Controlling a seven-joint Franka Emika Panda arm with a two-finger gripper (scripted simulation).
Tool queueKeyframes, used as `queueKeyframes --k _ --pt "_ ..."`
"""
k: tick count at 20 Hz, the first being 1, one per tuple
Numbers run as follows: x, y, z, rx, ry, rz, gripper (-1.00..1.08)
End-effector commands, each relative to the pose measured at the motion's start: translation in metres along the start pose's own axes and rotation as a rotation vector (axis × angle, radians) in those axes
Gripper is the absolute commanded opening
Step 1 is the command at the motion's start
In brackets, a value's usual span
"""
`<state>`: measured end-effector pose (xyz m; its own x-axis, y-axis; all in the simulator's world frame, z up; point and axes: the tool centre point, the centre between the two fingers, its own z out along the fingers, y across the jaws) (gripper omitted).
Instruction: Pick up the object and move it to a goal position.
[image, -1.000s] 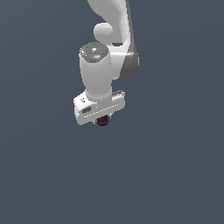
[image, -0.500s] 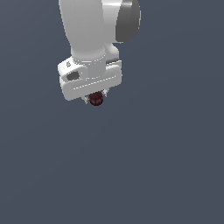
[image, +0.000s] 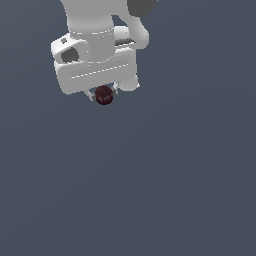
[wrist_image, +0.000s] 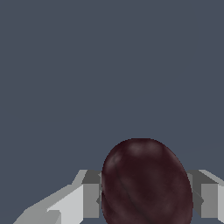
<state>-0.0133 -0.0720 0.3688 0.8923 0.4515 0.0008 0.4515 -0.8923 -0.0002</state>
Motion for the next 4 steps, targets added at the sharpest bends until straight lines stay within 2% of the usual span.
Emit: queueKeyframes --k 1,4 --pt "-0.0014 0.0006 -0.0070 0.000 0.000 0.000 -1.00" --pt "-0.0018 0.0010 -0.0095 0.000 0.000 0.000 -1.00"
